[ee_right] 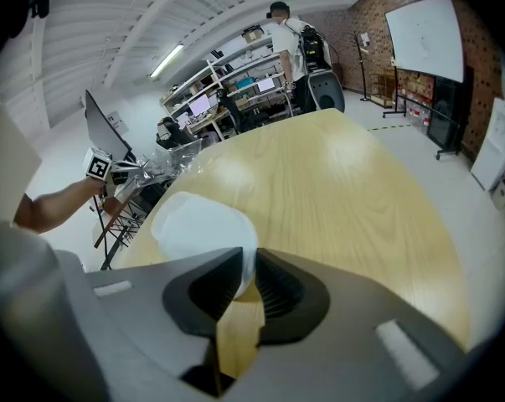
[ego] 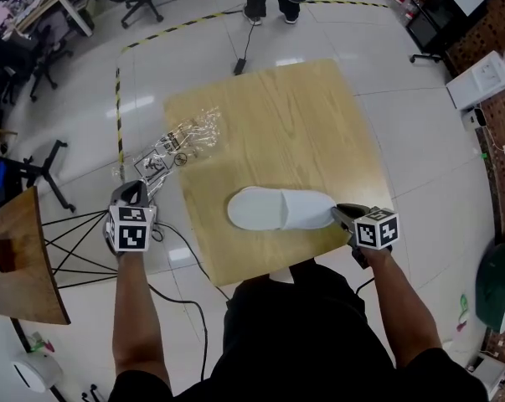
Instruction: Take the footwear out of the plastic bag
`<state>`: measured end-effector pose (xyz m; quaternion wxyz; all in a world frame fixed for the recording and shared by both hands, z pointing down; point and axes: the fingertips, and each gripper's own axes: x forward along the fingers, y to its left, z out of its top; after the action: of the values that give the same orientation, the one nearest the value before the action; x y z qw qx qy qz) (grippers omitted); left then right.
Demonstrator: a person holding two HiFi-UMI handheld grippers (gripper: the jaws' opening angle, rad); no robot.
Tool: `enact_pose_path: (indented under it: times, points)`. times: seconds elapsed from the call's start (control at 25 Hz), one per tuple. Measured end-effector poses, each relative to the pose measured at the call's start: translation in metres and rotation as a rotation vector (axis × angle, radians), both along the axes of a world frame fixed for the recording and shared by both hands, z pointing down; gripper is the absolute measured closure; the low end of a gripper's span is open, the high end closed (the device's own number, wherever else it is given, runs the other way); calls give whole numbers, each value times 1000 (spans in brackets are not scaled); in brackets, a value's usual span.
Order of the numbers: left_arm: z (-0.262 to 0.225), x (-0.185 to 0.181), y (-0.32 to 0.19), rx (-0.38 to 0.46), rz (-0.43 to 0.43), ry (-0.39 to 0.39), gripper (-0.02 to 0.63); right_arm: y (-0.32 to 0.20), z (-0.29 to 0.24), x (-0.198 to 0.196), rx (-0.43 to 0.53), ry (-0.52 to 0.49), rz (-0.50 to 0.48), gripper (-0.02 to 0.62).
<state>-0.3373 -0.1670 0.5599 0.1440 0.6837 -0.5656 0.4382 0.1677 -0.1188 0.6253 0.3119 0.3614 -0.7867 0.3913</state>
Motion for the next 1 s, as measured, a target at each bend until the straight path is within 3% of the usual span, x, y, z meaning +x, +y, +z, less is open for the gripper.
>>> enact_pose_path:
  times: [0.4,0.6,0.8,1.0]
  points:
    - [-11,101,-61,41,142,125,600,2,-3,-15,-7,-40,12,545]
    - [-10,168,-77,37,225,298,600,0,-1,-16,-12,-60,31,546]
    - [2,216,-75,-26,333,378,600,-2,0,-16,-14,-75,39,546]
    - [24,238,-61,-139,439,397,600,-4,2,-15,-21,-84,44,546]
